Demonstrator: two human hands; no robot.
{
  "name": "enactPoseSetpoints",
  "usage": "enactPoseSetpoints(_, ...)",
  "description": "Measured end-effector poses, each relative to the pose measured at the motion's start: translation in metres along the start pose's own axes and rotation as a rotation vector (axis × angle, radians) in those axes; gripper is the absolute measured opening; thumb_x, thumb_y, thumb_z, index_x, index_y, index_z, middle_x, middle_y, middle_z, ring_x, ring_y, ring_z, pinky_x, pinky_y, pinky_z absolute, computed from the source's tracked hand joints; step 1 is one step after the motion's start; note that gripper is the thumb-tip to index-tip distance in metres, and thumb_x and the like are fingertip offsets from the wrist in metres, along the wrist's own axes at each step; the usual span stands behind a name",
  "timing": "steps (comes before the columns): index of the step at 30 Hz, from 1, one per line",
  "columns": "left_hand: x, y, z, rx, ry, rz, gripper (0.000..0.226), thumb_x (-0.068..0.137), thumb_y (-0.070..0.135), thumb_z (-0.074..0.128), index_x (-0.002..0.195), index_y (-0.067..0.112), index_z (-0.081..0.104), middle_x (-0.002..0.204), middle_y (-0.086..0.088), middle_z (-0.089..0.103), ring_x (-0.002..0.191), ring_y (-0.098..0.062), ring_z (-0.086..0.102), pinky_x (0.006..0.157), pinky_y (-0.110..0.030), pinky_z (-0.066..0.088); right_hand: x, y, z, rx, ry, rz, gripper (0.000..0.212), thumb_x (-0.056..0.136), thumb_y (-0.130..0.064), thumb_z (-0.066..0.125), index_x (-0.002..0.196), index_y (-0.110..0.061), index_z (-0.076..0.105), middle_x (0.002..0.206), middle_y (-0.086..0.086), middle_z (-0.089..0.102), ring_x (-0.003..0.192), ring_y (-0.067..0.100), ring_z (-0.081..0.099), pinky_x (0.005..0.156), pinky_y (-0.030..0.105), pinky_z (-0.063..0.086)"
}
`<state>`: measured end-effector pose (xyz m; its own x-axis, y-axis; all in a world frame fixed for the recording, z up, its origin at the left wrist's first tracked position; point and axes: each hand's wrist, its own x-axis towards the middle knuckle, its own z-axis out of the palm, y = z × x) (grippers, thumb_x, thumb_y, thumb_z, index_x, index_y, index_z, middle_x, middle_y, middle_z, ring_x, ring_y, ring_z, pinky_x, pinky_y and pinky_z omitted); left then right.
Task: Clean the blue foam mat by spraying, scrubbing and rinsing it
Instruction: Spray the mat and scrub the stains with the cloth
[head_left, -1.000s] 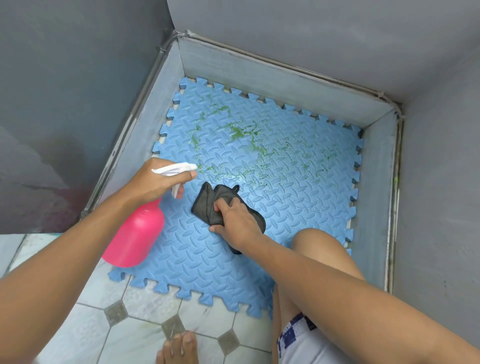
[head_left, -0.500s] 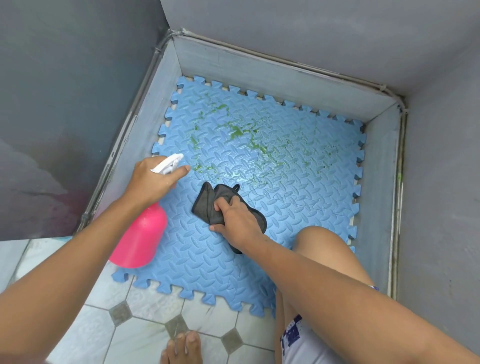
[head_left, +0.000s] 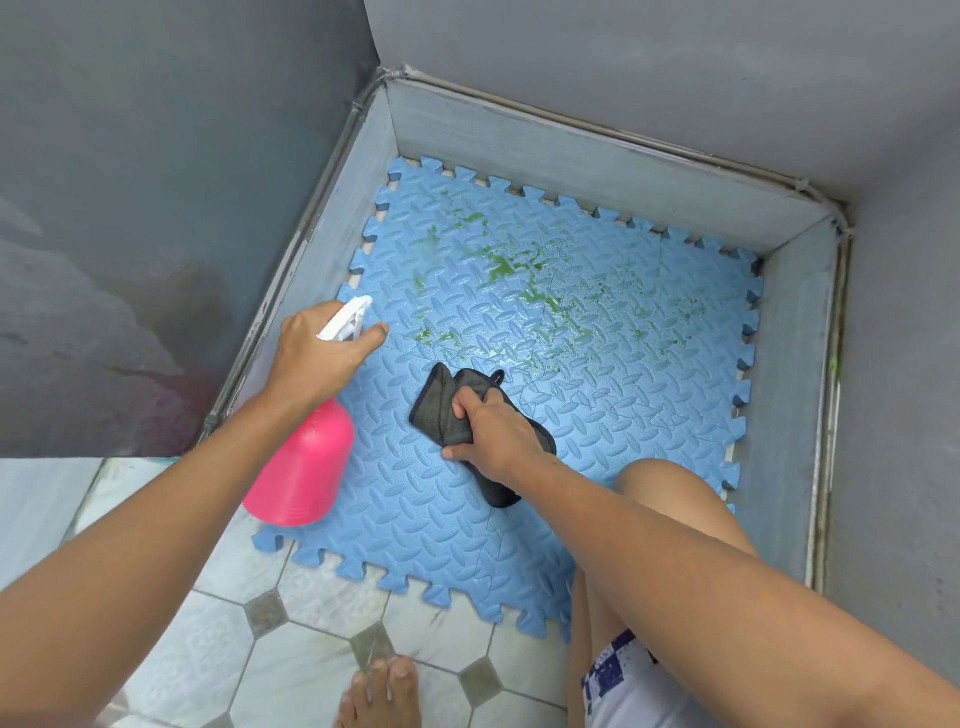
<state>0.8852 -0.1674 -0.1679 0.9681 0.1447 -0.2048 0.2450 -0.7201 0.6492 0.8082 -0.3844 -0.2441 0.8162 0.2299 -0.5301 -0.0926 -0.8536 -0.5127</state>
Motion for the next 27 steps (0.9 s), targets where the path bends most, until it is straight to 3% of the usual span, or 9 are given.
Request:
enactPoseSetpoints(2, -0.003, 0.001, 0.000, 0.014, 0.017, 0.015, 0.052, 0.081, 0.044, 0.072, 0.060, 0.009, 0.040, 0.054, -0.011, 0.050, 0.057, -0.033, 0.048, 0.059, -0.040, 0.043, 0.000, 0.001, 0.000, 0.001, -0.004, -0.001, 0.052, 0.077, -0.041, 0.082, 0.099, -0.027, 0.037, 0.104, 0.003, 0.042, 0.083, 0.022, 0.052, 0.072, 0.032, 0.038)
enactPoseSetpoints(4, -0.006, 0.005, 0.002, 0.030, 0.040, 0.045, 0.054, 0.083, 0.039, 0.074, 0.057, 0.015, 0.033, 0.050, -0.001, 0.038, 0.053, -0.024, 0.039, 0.057, -0.034, 0.034, 0.000, 0.001, 0.000, 0.005, -0.004, 0.001, 0.052, 0.077, -0.041, 0.083, 0.098, -0.028, 0.037, 0.105, 0.003, 0.041, 0.084, 0.022, 0.051, 0.072, 0.032, 0.038)
enactPoseSetpoints(7, -0.004, 0.004, 0.002, 0.039, 0.040, 0.028, 0.043, 0.083, 0.040, 0.076, 0.063, 0.018, 0.045, 0.056, 0.005, 0.051, 0.057, -0.010, 0.050, 0.059, -0.029, 0.038, 0.000, 0.001, 0.003, 0.016, 0.011, 0.010, 0.053, 0.077, -0.041, 0.083, 0.098, -0.029, 0.037, 0.106, 0.003, 0.041, 0.086, 0.022, 0.051, 0.074, 0.032, 0.039)
enactPoseSetpoints(9, -0.001, 0.001, -0.003, 0.029, 0.026, 0.007, 0.040, 0.082, 0.043, 0.076, 0.067, 0.013, 0.054, 0.058, 0.002, 0.060, 0.059, -0.012, 0.057, 0.060, -0.029, 0.044, 0.001, 0.001, 0.004, 0.012, 0.012, 0.011, 0.053, 0.077, -0.041, 0.083, 0.098, -0.029, 0.036, 0.106, 0.003, 0.041, 0.087, 0.023, 0.052, 0.075, 0.033, 0.040)
enactPoseSetpoints(13, -0.005, -0.007, -0.002, 0.051, -0.163, -0.002, 0.046, 0.081, 0.043, 0.076, 0.065, 0.002, 0.062, 0.051, -0.007, 0.065, 0.045, -0.011, 0.056, 0.057, -0.030, 0.047, 0.001, 0.002, 0.006, 0.007, 0.027, 0.012, 0.056, 0.075, -0.043, 0.084, 0.095, -0.032, 0.033, 0.104, 0.002, 0.040, 0.086, 0.024, 0.052, 0.076, 0.033, 0.040)
enactPoseSetpoints(17, -0.010, -0.019, 0.006, 0.148, -0.279, 0.129, 0.054, 0.076, 0.054, 0.075, 0.068, 0.006, 0.050, 0.058, -0.005, 0.057, 0.057, -0.019, 0.050, 0.065, -0.036, 0.042, 0.001, 0.003, 0.006, 0.014, 0.025, 0.024, 0.055, 0.074, -0.043, 0.084, 0.095, -0.032, 0.034, 0.104, 0.002, 0.041, 0.085, 0.023, 0.051, 0.075, 0.032, 0.039)
enactPoseSetpoints(19, -0.010, -0.023, 0.004, 0.165, -0.257, 0.125, 0.052, 0.079, 0.051, 0.076, 0.068, 0.006, 0.050, 0.058, -0.004, 0.054, 0.061, -0.024, 0.051, 0.065, -0.035, 0.040, 0.002, 0.002, 0.007, 0.012, 0.028, 0.020, 0.055, 0.074, -0.043, 0.084, 0.096, -0.032, 0.035, 0.104, 0.002, 0.041, 0.085, 0.023, 0.051, 0.075, 0.032, 0.039)
enactPoseSetpoints(24, -0.017, -0.028, 0.003, 0.120, -0.145, -0.020, 0.062, 0.078, 0.051, 0.076, 0.063, -0.002, 0.046, 0.058, -0.020, 0.057, 0.057, -0.033, 0.059, 0.060, -0.042, 0.051, 0.002, 0.004, 0.008, 0.011, 0.027, 0.017, 0.055, 0.075, -0.043, 0.084, 0.096, -0.031, 0.034, 0.105, 0.003, 0.042, 0.084, 0.023, 0.052, 0.074, 0.031, 0.039)
enactPoseSetpoints(27, -0.018, -0.025, 0.002, 0.086, -0.079, 0.017, 0.055, 0.080, 0.046, 0.079, 0.063, 0.003, 0.048, 0.053, -0.009, 0.049, 0.057, -0.030, 0.049, 0.059, -0.037, 0.043, -0.001, 0.004, 0.010, 0.022, 0.061, 0.006, 0.052, 0.078, -0.043, 0.082, 0.099, -0.033, 0.036, 0.106, 0.002, 0.041, 0.089, 0.022, 0.050, 0.076, 0.033, 0.041)
